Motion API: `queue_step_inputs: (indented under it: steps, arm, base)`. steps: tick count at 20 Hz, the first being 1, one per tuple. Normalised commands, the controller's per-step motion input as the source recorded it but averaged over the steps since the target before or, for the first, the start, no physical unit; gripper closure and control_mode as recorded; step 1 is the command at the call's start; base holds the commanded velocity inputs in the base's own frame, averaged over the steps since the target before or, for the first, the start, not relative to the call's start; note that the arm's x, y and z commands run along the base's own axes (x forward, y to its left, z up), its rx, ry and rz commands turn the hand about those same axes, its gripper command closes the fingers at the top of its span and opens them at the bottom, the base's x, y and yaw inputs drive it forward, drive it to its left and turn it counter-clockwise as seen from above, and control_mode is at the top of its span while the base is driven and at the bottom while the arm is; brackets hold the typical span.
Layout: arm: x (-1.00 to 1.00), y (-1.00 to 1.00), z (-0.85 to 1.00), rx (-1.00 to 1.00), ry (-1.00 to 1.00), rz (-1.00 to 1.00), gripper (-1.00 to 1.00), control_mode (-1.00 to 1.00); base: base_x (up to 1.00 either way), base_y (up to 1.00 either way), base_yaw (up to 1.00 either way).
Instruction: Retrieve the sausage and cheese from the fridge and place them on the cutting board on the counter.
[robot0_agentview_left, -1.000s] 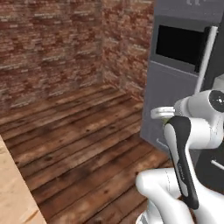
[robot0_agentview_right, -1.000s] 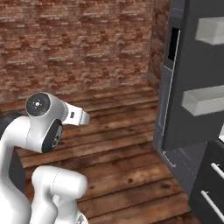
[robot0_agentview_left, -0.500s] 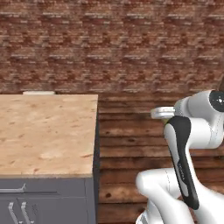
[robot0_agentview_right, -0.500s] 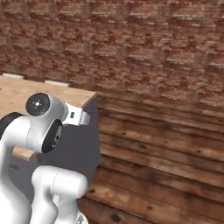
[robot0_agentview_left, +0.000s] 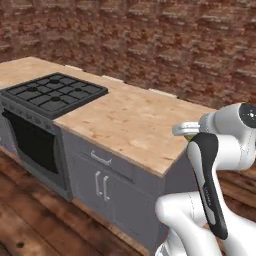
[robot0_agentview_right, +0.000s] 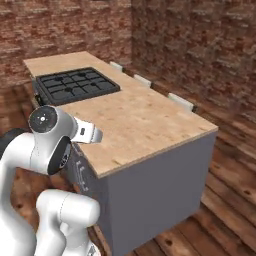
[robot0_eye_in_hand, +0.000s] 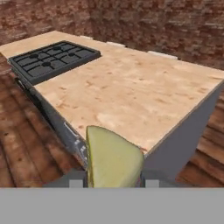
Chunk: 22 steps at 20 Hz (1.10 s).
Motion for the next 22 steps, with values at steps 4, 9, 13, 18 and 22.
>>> queue_step_inputs:
  steps: [4, 9, 13, 18, 22]
  arm:
    - [0.00, 0.00, 0.00, 0.00, 0.00, 0.00, 1.00, 1.00]
    - [0.00, 0.00, 0.00, 0.00, 0.00, 0.00, 1.00, 1.00]
    - [0.00, 0.00, 0.00, 0.00, 0.00, 0.00, 1.00, 1.00]
    - [0.00, 0.00, 0.00, 0.00, 0.00, 0.00, 1.00, 1.00]
    - [0.00, 0.00, 0.00, 0.00, 0.00, 0.00, 1.00, 1.00]
  base:
    - [-0.03, 0.00, 1.00]
    - [-0.01, 0.00, 0.98]
    - [-0.01, 0.00, 0.96]
    - [0.06, 0.10, 0.77]
    - [0.44, 0.32, 0.32]
